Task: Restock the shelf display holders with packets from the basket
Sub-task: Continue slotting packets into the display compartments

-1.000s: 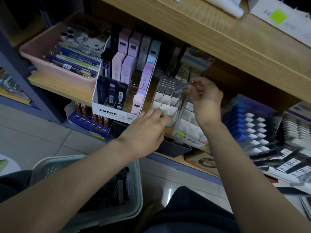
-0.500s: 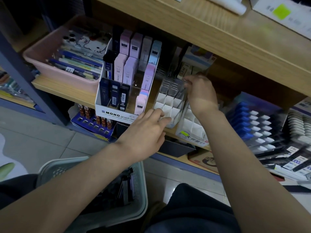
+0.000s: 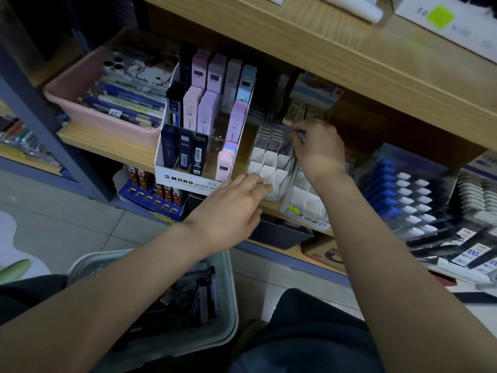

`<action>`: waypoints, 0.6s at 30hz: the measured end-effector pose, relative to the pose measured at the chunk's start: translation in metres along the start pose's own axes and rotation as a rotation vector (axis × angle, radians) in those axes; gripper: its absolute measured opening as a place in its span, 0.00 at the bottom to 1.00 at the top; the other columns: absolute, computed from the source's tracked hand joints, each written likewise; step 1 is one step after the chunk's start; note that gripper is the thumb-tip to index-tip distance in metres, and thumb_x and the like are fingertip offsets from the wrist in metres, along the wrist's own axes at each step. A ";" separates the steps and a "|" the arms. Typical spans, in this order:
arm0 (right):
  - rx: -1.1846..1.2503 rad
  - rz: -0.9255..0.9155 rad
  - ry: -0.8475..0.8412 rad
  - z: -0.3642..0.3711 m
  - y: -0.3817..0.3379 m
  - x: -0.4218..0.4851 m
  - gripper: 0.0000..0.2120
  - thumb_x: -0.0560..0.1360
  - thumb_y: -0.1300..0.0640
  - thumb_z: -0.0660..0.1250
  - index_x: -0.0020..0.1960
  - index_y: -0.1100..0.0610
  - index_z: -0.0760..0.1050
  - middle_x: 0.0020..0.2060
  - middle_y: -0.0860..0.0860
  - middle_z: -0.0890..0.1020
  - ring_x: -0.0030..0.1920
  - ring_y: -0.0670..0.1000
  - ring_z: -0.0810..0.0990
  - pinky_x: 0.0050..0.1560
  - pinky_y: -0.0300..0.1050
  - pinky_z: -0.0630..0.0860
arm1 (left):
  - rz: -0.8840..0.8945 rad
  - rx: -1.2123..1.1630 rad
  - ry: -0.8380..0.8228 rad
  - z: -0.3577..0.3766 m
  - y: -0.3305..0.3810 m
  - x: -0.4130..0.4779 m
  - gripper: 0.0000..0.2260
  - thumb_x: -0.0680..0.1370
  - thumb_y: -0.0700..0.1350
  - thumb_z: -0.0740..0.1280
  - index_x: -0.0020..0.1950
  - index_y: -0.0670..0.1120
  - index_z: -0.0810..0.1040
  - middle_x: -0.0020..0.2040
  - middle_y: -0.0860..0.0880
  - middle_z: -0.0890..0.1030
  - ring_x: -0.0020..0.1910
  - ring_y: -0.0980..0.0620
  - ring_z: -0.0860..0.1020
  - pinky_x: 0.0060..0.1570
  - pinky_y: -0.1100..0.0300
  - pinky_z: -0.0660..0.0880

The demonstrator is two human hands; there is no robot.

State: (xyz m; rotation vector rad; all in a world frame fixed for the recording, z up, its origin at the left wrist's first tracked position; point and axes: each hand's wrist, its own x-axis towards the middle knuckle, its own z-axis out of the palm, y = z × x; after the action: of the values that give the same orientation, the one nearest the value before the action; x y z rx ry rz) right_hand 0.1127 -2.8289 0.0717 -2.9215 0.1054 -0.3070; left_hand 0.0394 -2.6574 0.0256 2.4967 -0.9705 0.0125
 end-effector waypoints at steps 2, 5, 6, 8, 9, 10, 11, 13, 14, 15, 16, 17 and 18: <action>-0.006 -0.007 -0.011 0.000 0.000 -0.004 0.14 0.80 0.59 0.57 0.62 0.56 0.75 0.60 0.56 0.76 0.62 0.57 0.72 0.55 0.51 0.73 | 0.013 0.029 0.006 -0.004 -0.001 -0.005 0.22 0.78 0.42 0.62 0.72 0.45 0.65 0.69 0.46 0.67 0.68 0.50 0.64 0.68 0.61 0.57; 0.054 -0.082 0.149 0.003 -0.006 -0.020 0.12 0.80 0.60 0.58 0.59 0.61 0.75 0.56 0.59 0.75 0.59 0.58 0.72 0.53 0.53 0.73 | 0.079 0.174 0.067 -0.011 -0.003 -0.018 0.22 0.70 0.37 0.70 0.64 0.43 0.74 0.61 0.42 0.75 0.62 0.45 0.70 0.65 0.56 0.64; 0.085 -0.119 0.220 0.004 -0.013 -0.029 0.11 0.79 0.60 0.59 0.57 0.62 0.75 0.54 0.60 0.75 0.56 0.59 0.74 0.51 0.53 0.74 | 0.089 0.188 0.080 -0.014 -0.004 -0.026 0.21 0.69 0.36 0.70 0.61 0.42 0.75 0.59 0.42 0.75 0.61 0.45 0.70 0.63 0.55 0.63; 0.099 -0.160 0.305 0.003 -0.022 -0.047 0.08 0.78 0.60 0.60 0.54 0.62 0.75 0.50 0.59 0.76 0.52 0.58 0.75 0.48 0.53 0.74 | 0.090 0.189 0.107 -0.014 -0.007 -0.038 0.19 0.69 0.36 0.69 0.59 0.42 0.76 0.55 0.43 0.76 0.57 0.46 0.69 0.58 0.56 0.63; 0.105 -0.189 0.314 0.002 -0.028 -0.058 0.07 0.78 0.60 0.61 0.53 0.61 0.74 0.49 0.58 0.76 0.51 0.57 0.75 0.47 0.52 0.74 | 0.072 0.191 0.119 -0.015 -0.009 -0.047 0.17 0.69 0.37 0.68 0.58 0.42 0.76 0.54 0.44 0.76 0.55 0.47 0.69 0.56 0.56 0.63; 0.117 -0.228 0.306 0.001 -0.035 -0.071 0.06 0.77 0.60 0.61 0.52 0.60 0.74 0.48 0.57 0.76 0.49 0.56 0.76 0.46 0.50 0.73 | 0.046 0.188 0.122 -0.013 -0.014 -0.058 0.16 0.70 0.38 0.66 0.57 0.42 0.76 0.53 0.45 0.76 0.54 0.48 0.69 0.54 0.57 0.63; 0.136 -0.274 0.291 0.001 -0.042 -0.082 0.05 0.77 0.59 0.61 0.51 0.59 0.73 0.46 0.55 0.76 0.47 0.54 0.75 0.45 0.47 0.72 | 0.014 0.184 0.122 -0.009 -0.020 -0.071 0.14 0.71 0.40 0.63 0.57 0.43 0.76 0.52 0.45 0.76 0.53 0.49 0.69 0.53 0.58 0.63; 0.149 -0.382 0.236 0.009 -0.055 -0.104 0.06 0.77 0.58 0.58 0.49 0.58 0.73 0.44 0.53 0.76 0.44 0.52 0.74 0.42 0.43 0.70 | -0.104 0.141 0.099 0.002 -0.034 -0.100 0.14 0.72 0.43 0.58 0.56 0.44 0.75 0.51 0.46 0.76 0.51 0.50 0.70 0.51 0.59 0.63; 0.133 -0.437 0.190 0.018 -0.061 -0.114 0.08 0.77 0.56 0.57 0.48 0.57 0.73 0.42 0.52 0.76 0.42 0.51 0.74 0.41 0.42 0.70 | -0.179 0.116 0.082 0.009 -0.041 -0.115 0.14 0.72 0.44 0.56 0.55 0.45 0.75 0.51 0.47 0.76 0.50 0.50 0.70 0.50 0.59 0.63; 0.115 -0.489 0.135 0.029 -0.066 -0.124 0.09 0.76 0.55 0.55 0.48 0.56 0.73 0.41 0.51 0.76 0.41 0.51 0.75 0.40 0.41 0.70 | -0.251 0.102 0.068 0.016 -0.049 -0.131 0.15 0.72 0.46 0.56 0.55 0.46 0.74 0.50 0.47 0.76 0.49 0.49 0.71 0.49 0.59 0.63; 0.097 -0.532 0.070 0.043 -0.070 -0.135 0.09 0.75 0.55 0.55 0.47 0.55 0.73 0.40 0.50 0.76 0.40 0.51 0.76 0.40 0.42 0.73 | -0.315 0.095 0.056 0.023 -0.057 -0.146 0.15 0.71 0.47 0.56 0.54 0.46 0.74 0.50 0.47 0.76 0.49 0.49 0.71 0.48 0.58 0.63; 0.083 -0.573 -0.009 0.057 -0.073 -0.145 0.09 0.75 0.55 0.56 0.47 0.55 0.74 0.40 0.50 0.76 0.40 0.51 0.77 0.39 0.42 0.75 | -0.373 0.092 0.048 0.030 -0.064 -0.159 0.16 0.71 0.48 0.56 0.55 0.46 0.74 0.50 0.47 0.77 0.49 0.49 0.71 0.47 0.58 0.63; 0.061 -0.606 -0.098 0.070 -0.076 -0.156 0.08 0.74 0.55 0.58 0.47 0.55 0.75 0.41 0.50 0.77 0.40 0.51 0.78 0.39 0.42 0.76 | -0.428 0.093 0.047 0.036 -0.072 -0.172 0.16 0.71 0.49 0.56 0.55 0.47 0.74 0.50 0.46 0.77 0.49 0.49 0.70 0.47 0.57 0.63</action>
State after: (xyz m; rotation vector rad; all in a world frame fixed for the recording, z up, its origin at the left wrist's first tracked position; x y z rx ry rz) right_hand -0.0207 -2.7269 -0.0109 -2.8283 -0.7968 -0.2446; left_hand -0.0496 -2.5163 -0.0651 2.7262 -0.4100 -0.0189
